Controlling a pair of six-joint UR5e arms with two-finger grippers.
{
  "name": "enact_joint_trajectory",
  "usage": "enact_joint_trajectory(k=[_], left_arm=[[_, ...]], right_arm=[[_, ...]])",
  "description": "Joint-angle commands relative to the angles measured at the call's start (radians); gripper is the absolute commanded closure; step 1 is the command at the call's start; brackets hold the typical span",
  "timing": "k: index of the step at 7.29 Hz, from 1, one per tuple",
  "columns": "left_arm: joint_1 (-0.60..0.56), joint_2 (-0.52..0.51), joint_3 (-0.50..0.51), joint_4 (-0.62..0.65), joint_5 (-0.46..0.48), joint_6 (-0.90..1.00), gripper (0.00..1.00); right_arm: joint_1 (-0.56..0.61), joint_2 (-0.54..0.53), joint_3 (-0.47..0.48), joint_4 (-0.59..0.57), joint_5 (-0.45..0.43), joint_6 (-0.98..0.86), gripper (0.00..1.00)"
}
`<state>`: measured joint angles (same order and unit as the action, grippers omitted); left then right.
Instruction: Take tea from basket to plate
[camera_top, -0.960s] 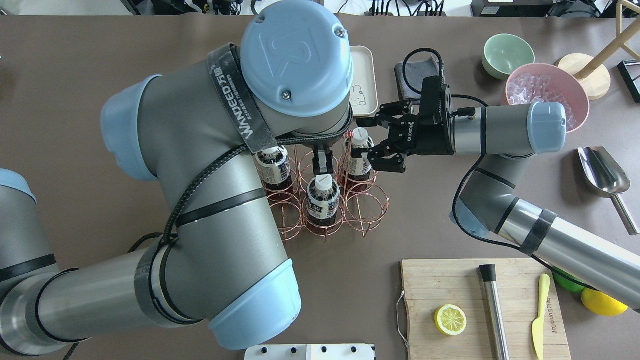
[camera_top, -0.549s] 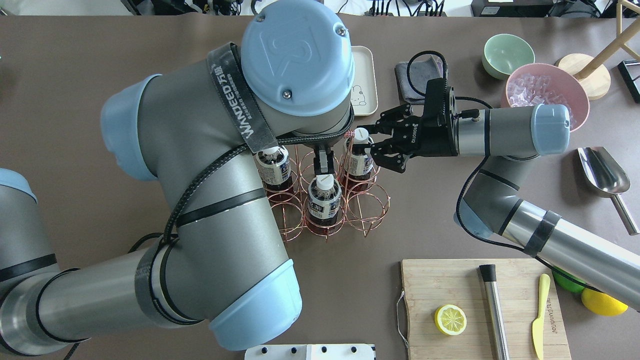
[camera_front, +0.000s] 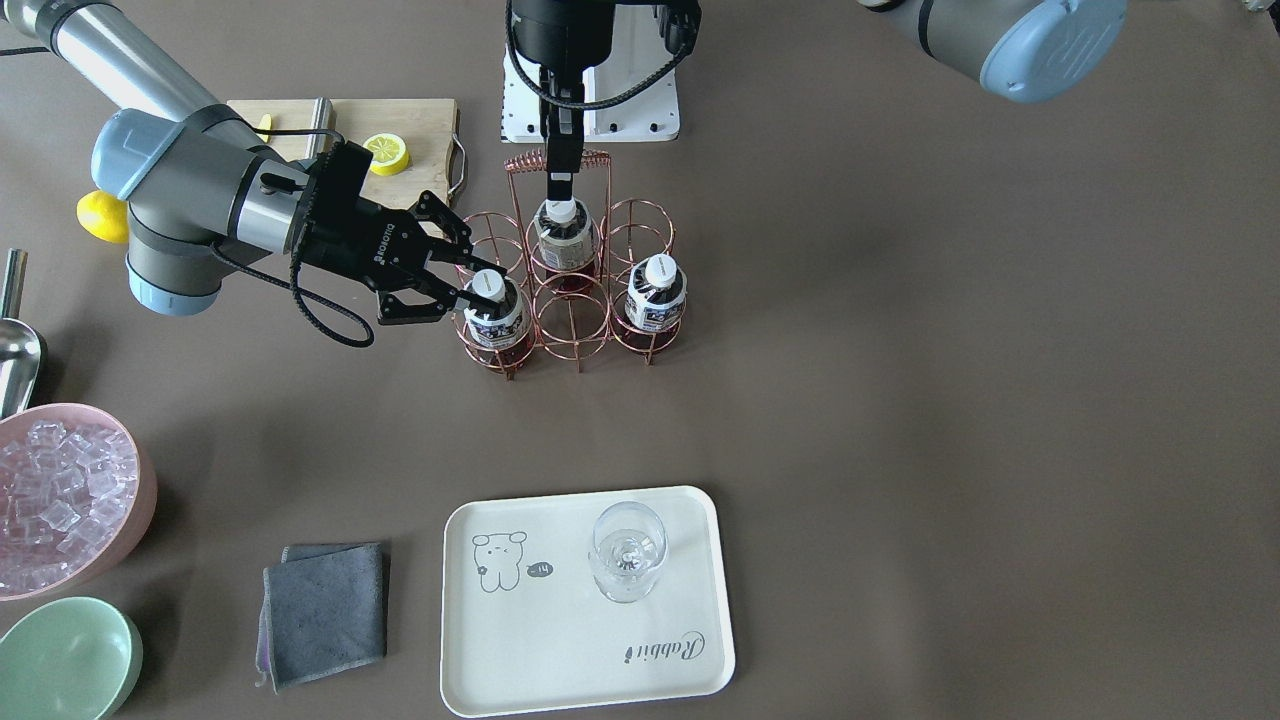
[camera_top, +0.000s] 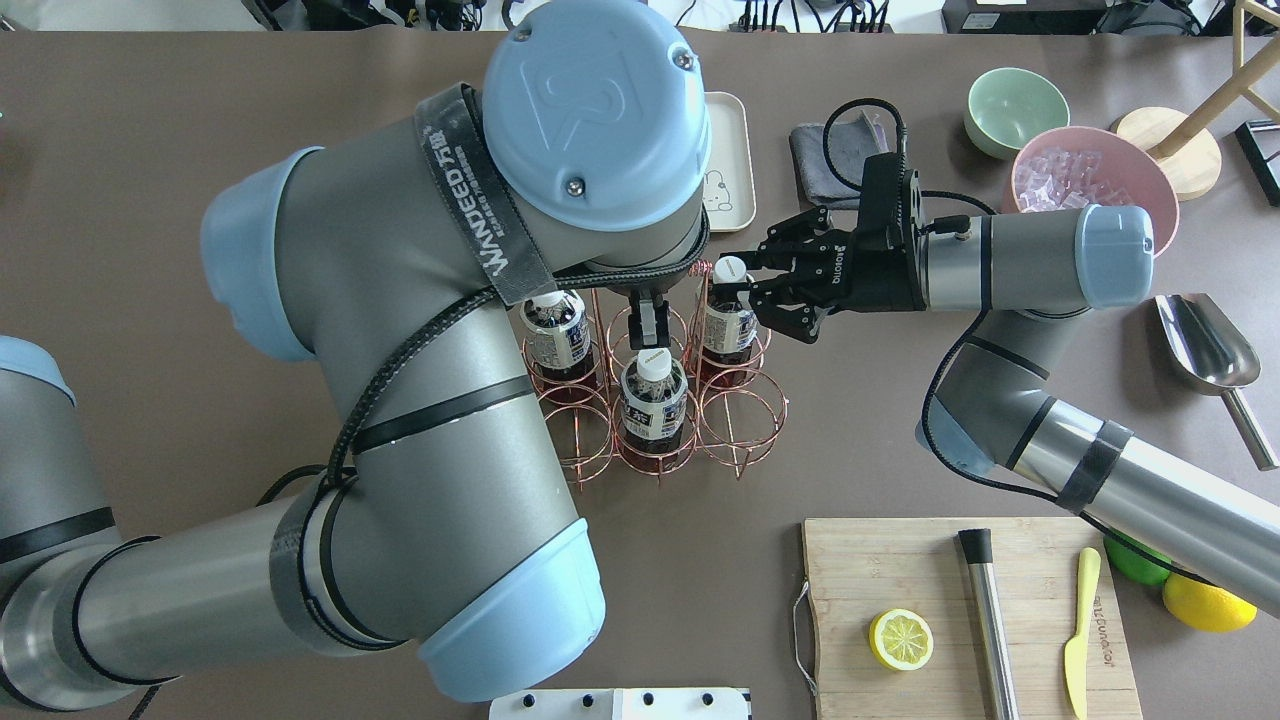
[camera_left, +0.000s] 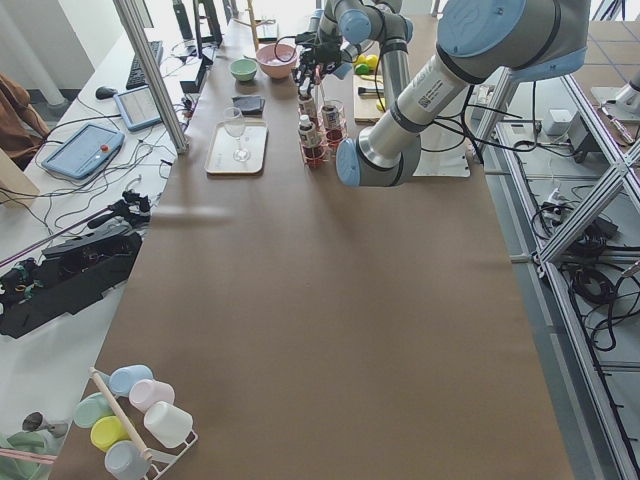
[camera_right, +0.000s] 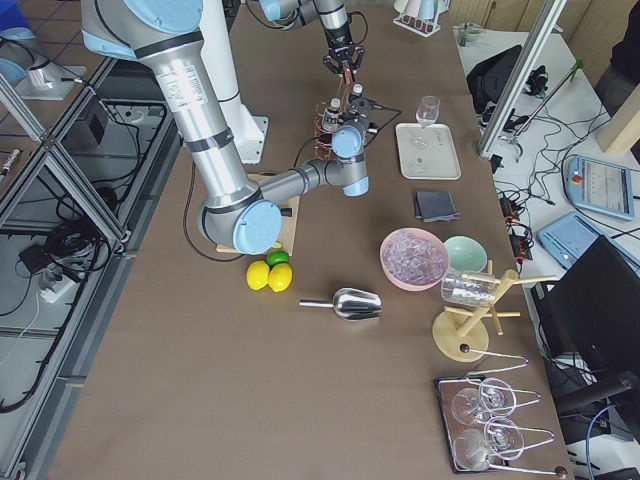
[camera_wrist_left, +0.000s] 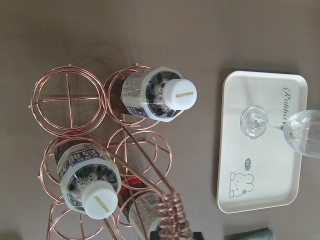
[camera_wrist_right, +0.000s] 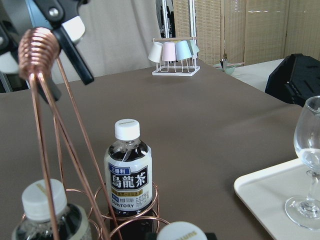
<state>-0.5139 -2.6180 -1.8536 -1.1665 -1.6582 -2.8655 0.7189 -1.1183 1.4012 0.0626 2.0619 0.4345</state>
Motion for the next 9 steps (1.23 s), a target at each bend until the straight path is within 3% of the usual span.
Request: enact_joint_trajectory(k=[1,3,6,9], left_arm=[[0.0,0.001,-0.004,0.002,0.0,0.0,1.0],[0.002,0.001,-0.004,0.007,0.0,0.0,1.0],[0.002,0.001,-0.007,0.008,0.0,-0.002,1.0],[0.006,0.001,-0.01,0.014,0.0,-0.002,1.0]], right_arm=[[0.013,-0.017,0.047,-0.013,0.001,0.003,1.0],[0.043,-0.014,0.08,-0.033,0.032,0.059,1.0],[0.102,-0.014,0.29,-0.275,0.089,0.066,1.0],[0.216,-0.002,0.321,-0.316,0.193,0.105,1.0]])
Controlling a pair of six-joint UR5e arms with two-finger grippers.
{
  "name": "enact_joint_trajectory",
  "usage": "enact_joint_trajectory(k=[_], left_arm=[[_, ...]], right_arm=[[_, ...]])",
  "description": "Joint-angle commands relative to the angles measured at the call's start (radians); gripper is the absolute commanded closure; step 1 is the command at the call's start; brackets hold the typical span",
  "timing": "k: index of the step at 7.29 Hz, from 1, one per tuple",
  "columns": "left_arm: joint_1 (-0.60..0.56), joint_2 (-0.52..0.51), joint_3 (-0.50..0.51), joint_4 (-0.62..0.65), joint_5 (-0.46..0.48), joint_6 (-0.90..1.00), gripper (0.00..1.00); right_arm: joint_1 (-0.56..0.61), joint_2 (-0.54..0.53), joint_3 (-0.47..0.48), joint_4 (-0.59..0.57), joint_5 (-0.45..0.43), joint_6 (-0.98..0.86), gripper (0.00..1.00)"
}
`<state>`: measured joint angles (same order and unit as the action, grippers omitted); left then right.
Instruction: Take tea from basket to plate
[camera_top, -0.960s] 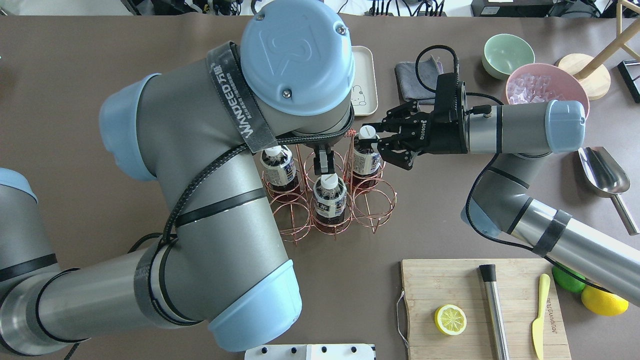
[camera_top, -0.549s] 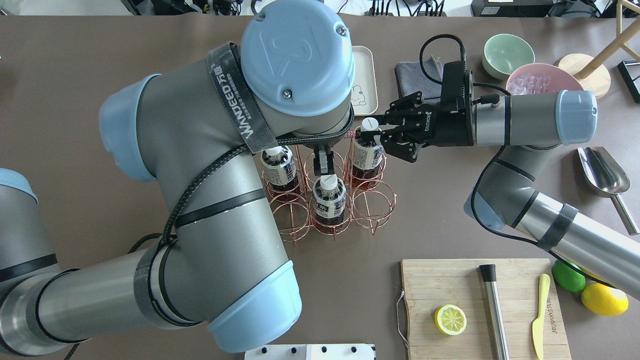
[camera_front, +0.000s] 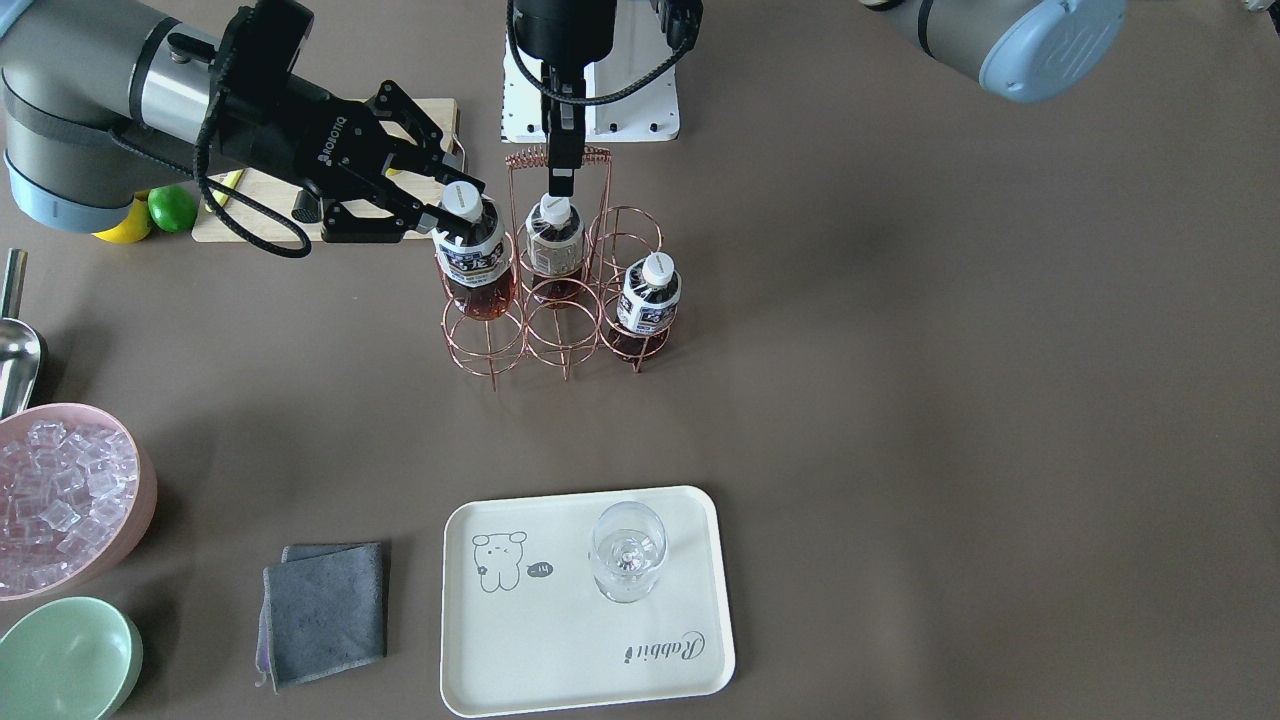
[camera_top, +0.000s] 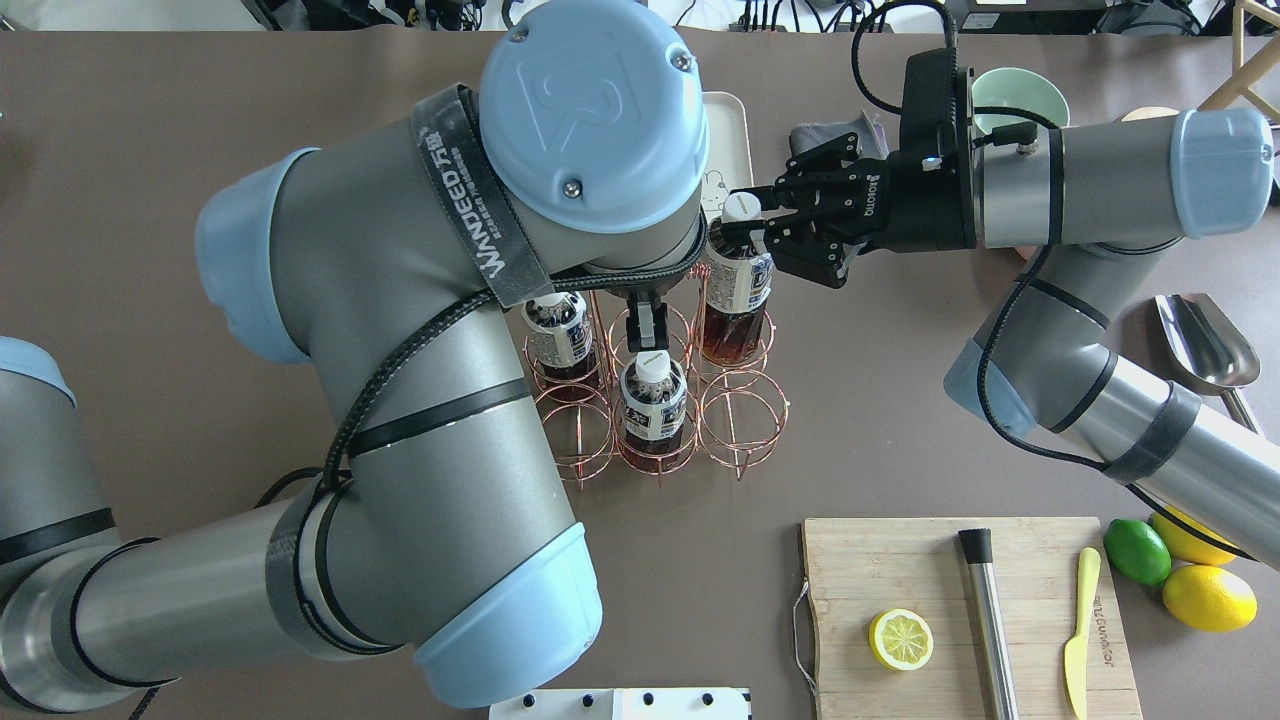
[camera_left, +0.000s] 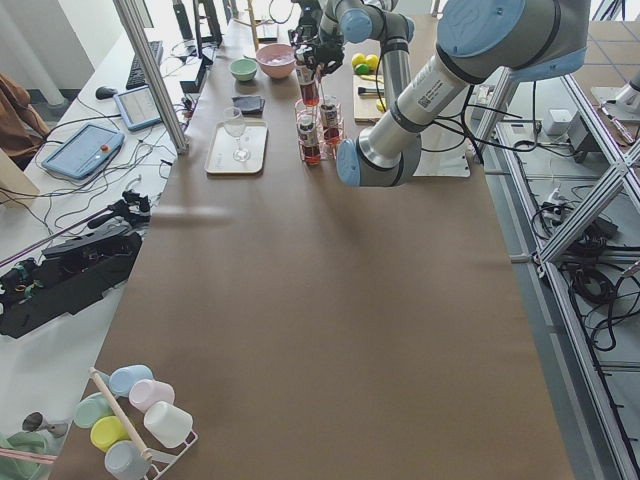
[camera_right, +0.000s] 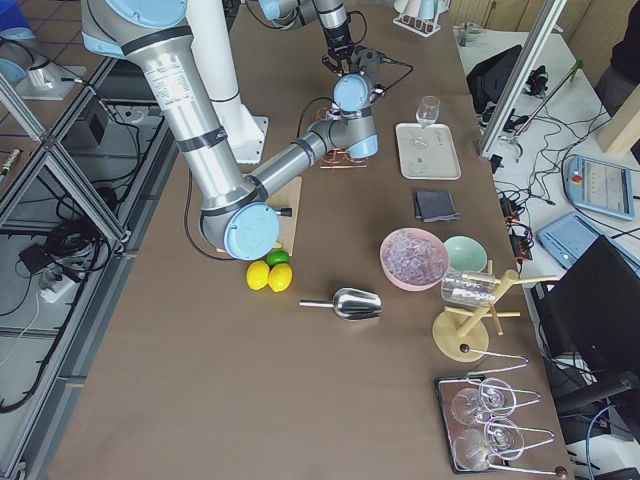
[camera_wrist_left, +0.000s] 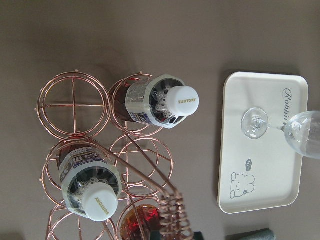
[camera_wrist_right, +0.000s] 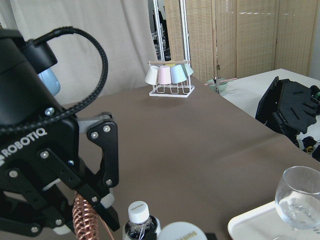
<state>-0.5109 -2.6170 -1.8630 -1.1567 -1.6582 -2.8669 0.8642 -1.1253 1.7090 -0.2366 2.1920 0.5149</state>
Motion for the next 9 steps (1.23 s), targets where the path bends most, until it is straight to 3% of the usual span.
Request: enact_joint_trajectory(k=[1,4,5,7,9], left_arm=[[0.003,0.0,-0.002,0.006,0.0,0.0,1.0],[-0.003,0.012,-0.048,0.04,0.001,0.001,1.0],[-0.009,0.012,-0.074,0.075,0.003,0.009,1.0],[-0.041,0.046,-0.146,0.095,0.002,0.04,1.0],[-0.057,0.121,-0.243,0.098,0.001,0.099,1.0]], right_arm=[[0.09,0.004,0.009,-0.016,0.069,0.023,1.0],[0.172,0.071,-0.136,-0.015,0.054,-0.002,1.0],[0.182,0.102,-0.204,-0.012,0.01,-0.062,1.0],[0.133,0.169,-0.317,0.022,-0.157,-0.082,1.0],[0.06,0.221,-0.449,0.132,-0.332,-0.082,1.0]])
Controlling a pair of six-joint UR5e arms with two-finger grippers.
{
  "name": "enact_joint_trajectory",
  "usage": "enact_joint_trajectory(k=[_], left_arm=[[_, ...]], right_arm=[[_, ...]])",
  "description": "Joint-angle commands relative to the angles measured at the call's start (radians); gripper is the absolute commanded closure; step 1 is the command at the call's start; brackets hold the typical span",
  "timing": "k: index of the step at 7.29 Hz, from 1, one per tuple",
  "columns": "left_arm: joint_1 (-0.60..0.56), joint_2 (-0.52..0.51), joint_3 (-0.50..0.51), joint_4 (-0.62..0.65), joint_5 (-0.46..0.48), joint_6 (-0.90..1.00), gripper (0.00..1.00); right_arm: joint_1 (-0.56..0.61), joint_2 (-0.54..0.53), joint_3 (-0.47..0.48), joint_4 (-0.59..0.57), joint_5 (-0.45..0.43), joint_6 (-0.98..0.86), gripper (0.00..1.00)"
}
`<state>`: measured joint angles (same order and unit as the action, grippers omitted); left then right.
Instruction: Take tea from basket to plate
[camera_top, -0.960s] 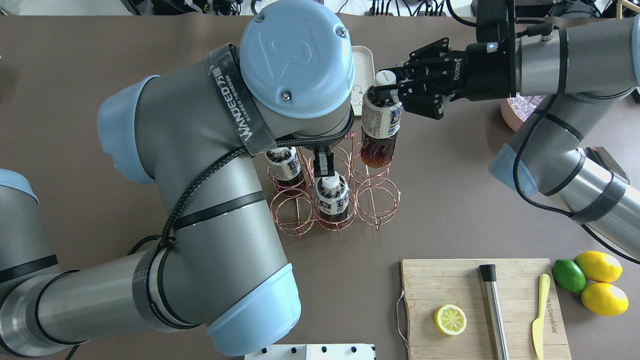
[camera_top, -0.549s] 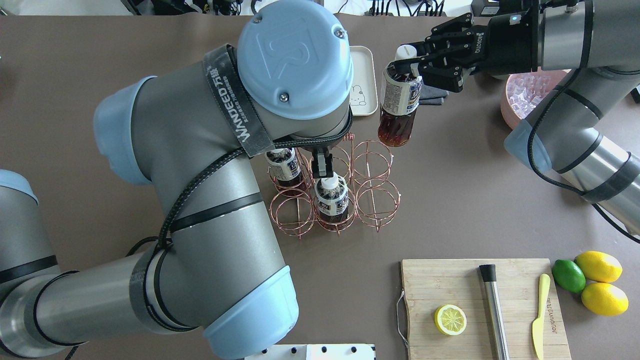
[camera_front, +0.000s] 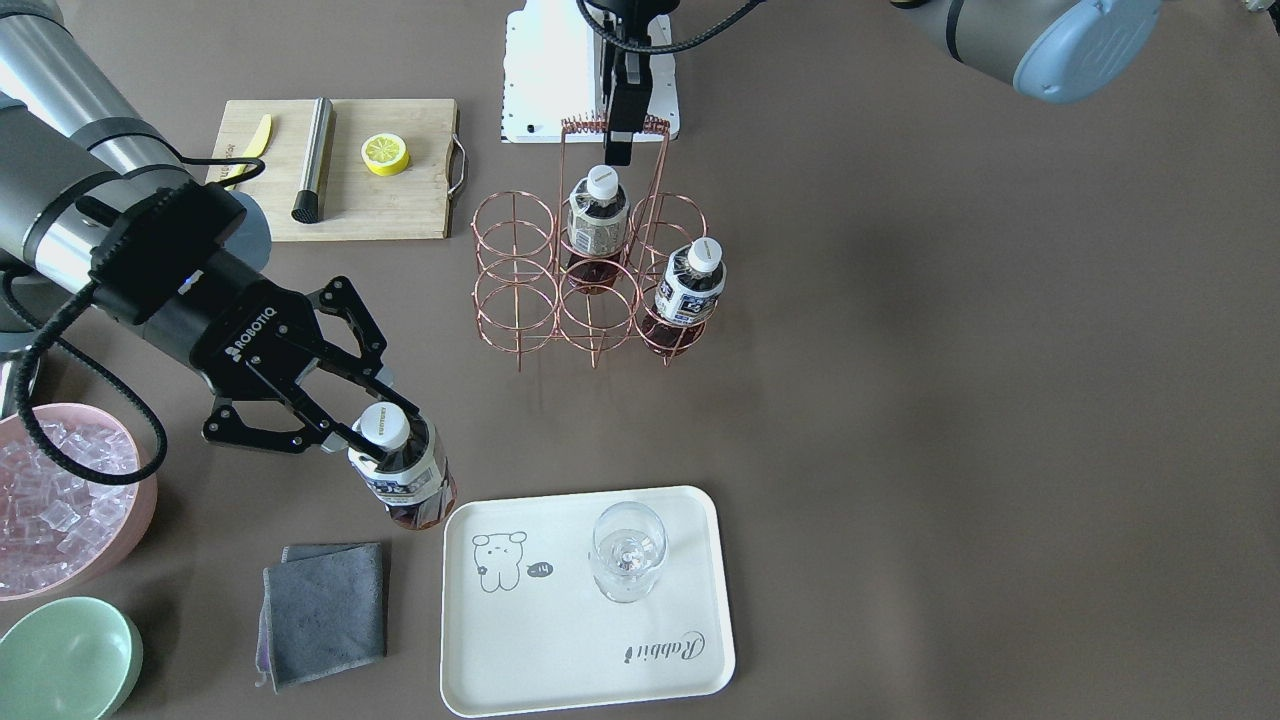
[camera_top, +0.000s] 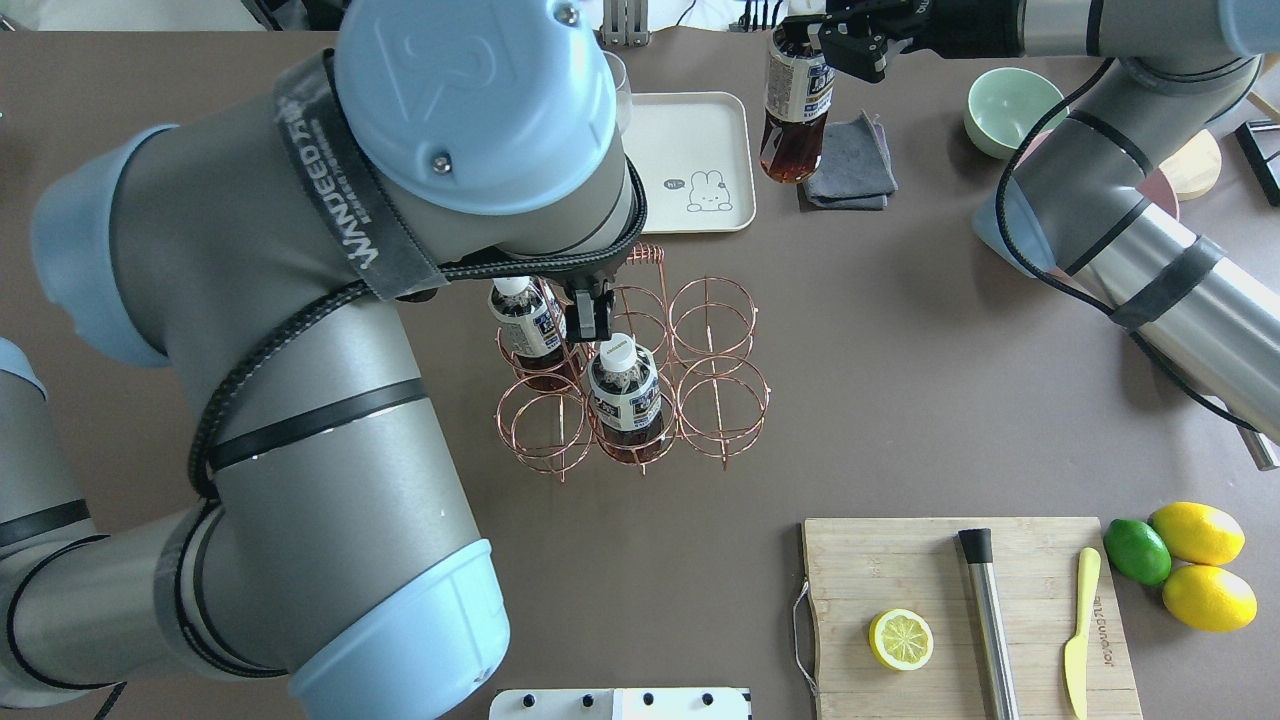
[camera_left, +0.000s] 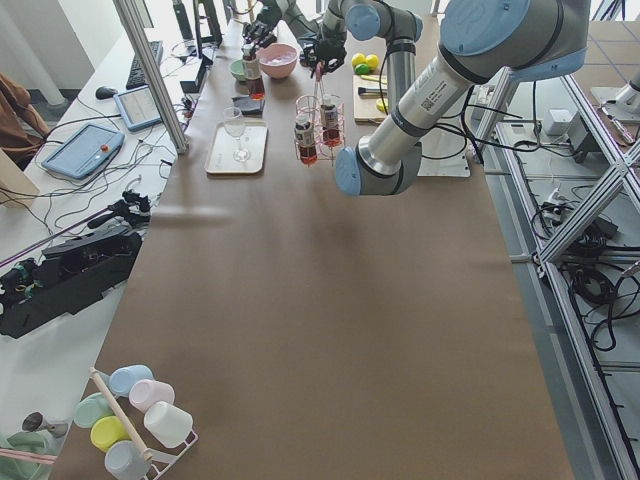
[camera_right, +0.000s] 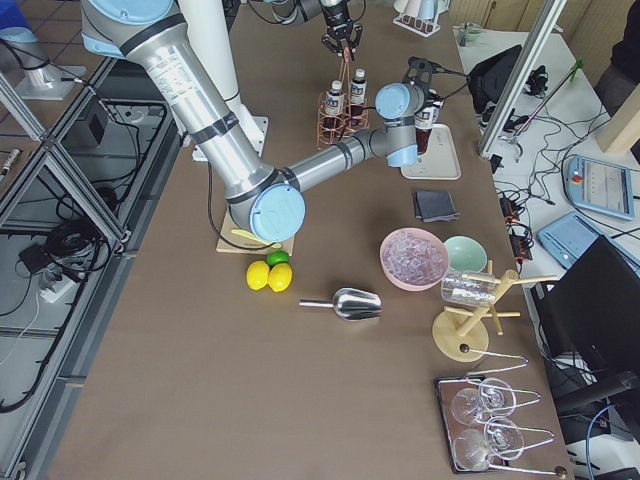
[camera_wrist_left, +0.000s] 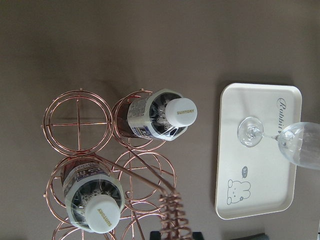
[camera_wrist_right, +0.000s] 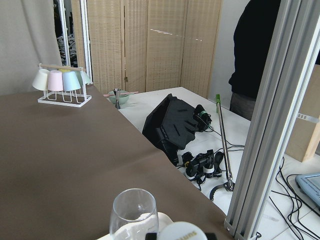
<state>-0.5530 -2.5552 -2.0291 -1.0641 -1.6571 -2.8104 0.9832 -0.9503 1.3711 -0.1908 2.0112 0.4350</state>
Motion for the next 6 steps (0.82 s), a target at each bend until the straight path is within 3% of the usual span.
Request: enact_joint_trajectory(k=[1,3,5,6], left_arm=[[-0.043,0.108,-0.145,0.004,-0.003,0.101,1.0],[-0.099,0.144,-0.172,0.007,-0.023,0.16,1.0],[-0.285,0.24,-0.18,0.004,-0.221,0.274,1.0],[-0.339,0.289,-0.18,0.0,-0.255,0.322,1.0]], right_arm=[[-0.101,0.07,-0.185,0.156,-0.236,-0.001,1.0],[-0.158,0.125,-0.317,0.247,-0.349,0.005,1.0],[-0.167,0.146,-0.418,0.318,-0.365,0.005,1.0],[-0.167,0.146,-0.463,0.362,-0.371,0.005,1.0]])
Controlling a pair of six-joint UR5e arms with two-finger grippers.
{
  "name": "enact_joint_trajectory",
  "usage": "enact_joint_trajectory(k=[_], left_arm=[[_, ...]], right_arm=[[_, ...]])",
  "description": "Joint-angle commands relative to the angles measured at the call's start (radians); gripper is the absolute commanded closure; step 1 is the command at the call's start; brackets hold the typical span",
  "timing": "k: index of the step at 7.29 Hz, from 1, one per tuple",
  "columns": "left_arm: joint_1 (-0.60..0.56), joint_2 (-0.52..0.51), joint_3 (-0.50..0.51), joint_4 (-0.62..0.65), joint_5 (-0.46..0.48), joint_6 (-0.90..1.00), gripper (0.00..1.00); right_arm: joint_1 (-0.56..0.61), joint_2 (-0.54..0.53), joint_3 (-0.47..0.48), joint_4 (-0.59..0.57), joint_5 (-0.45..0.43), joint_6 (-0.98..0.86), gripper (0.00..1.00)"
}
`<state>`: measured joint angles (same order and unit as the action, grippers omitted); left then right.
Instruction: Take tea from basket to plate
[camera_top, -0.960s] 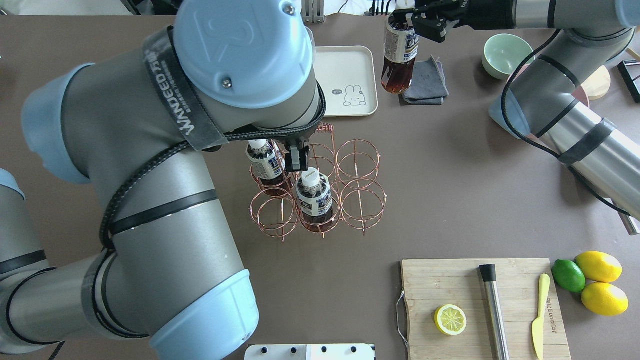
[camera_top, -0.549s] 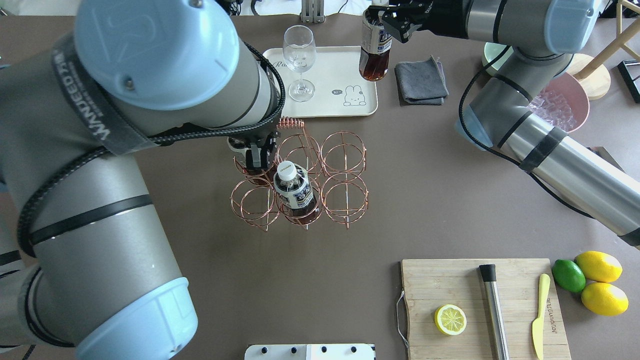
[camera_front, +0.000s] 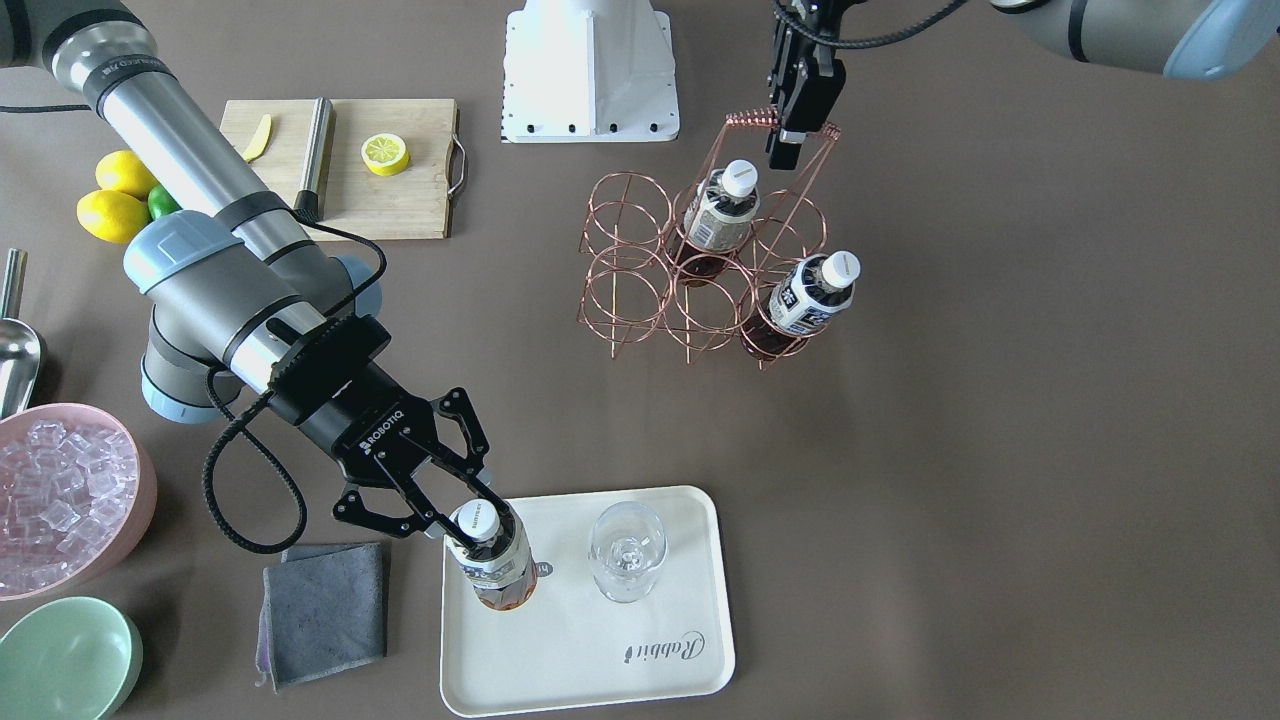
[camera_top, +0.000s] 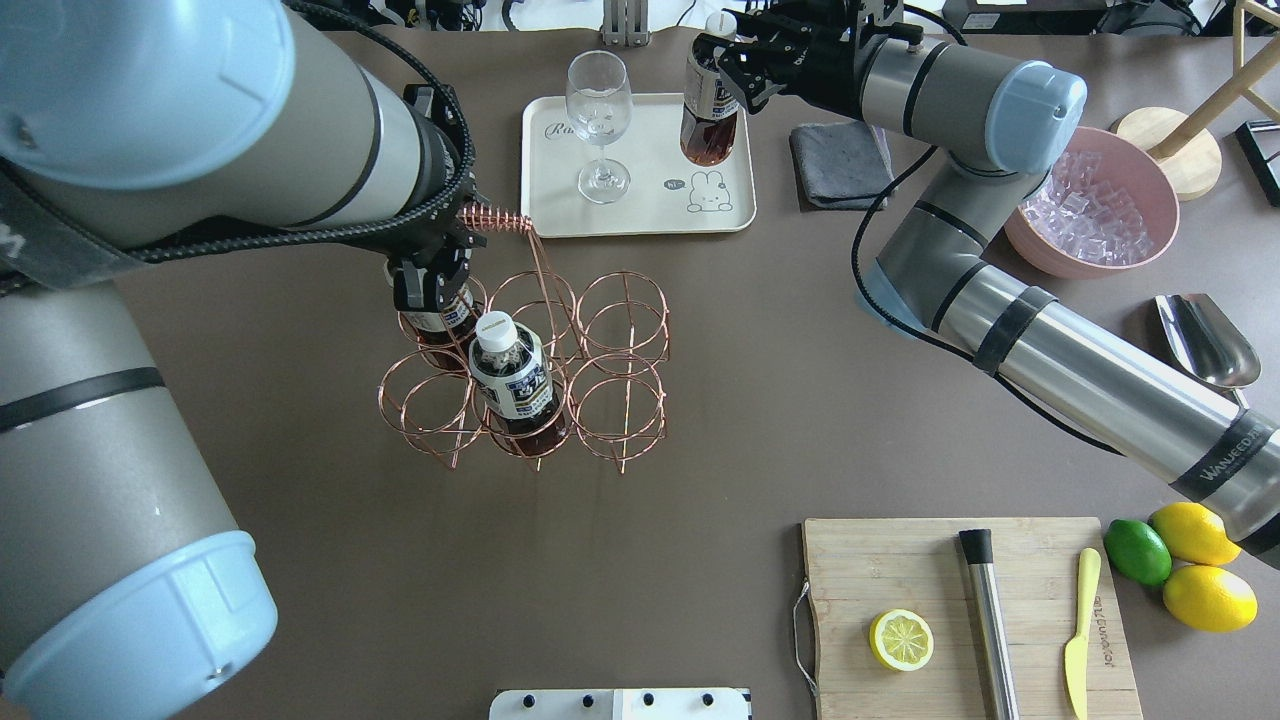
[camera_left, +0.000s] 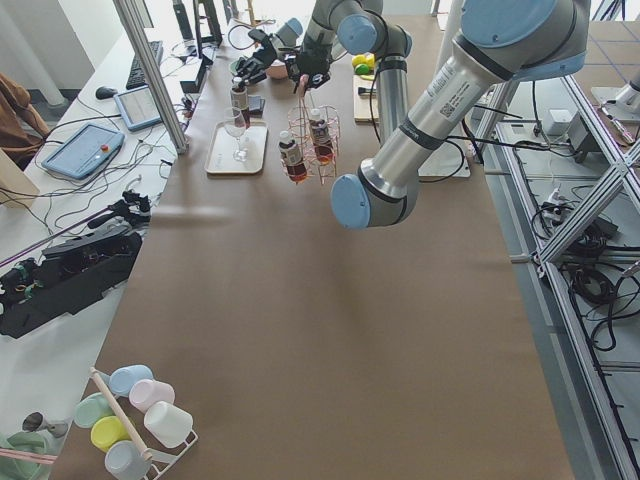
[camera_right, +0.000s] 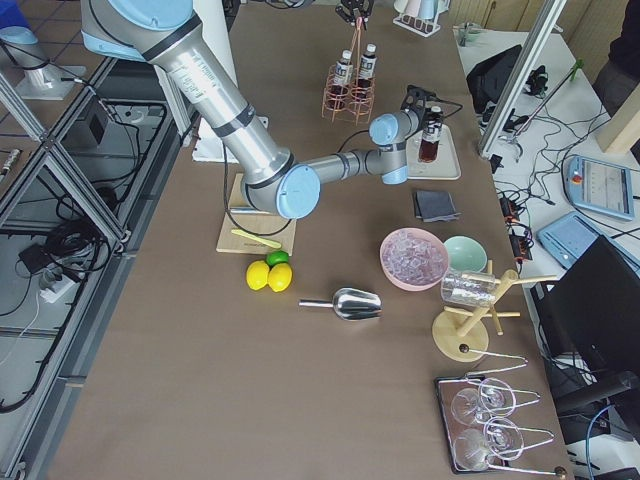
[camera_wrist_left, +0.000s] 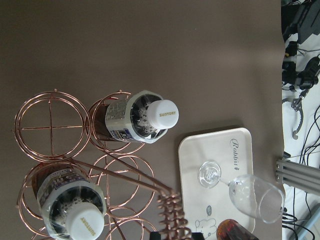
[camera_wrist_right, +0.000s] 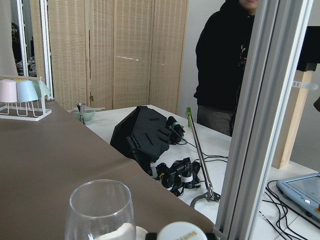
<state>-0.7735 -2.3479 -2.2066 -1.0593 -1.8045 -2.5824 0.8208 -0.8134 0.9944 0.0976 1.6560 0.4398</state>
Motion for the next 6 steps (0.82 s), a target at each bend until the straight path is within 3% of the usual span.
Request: enact_joint_trajectory(k=[1,2,3,4,5,6], left_arm=[[-0.153,0.129,0.004,-0.005,-0.111,0.166,1.0],[-0.226,0.174,0.022,-0.024,-0.113,0.233,1.0],[-0.324,0.249,0.045,-0.086,-0.181,0.301,1.0],[-0.472,0.289,0.168,-0.222,-0.326,0.389,1.0],[-0.53,0.288,0.286,-0.287,-0.414,0.453,1.0],[-0.602,0.324,0.333,-0.326,-0.417,0.59,1.0]], right_arm=[[-0.005,0.01,-0.108,0.091,-0.021,0.0,1.0],[-0.006,0.011,-0.111,0.093,-0.028,0.0,1.0],[-0.018,0.011,-0.111,0.106,-0.048,0.0,1.0],[-0.032,0.011,-0.111,0.116,-0.07,0.002,1.0],[-0.035,0.011,-0.111,0.125,-0.071,0.002,1.0],[-0.038,0.01,-0.111,0.128,-0.071,0.002,1.0]])
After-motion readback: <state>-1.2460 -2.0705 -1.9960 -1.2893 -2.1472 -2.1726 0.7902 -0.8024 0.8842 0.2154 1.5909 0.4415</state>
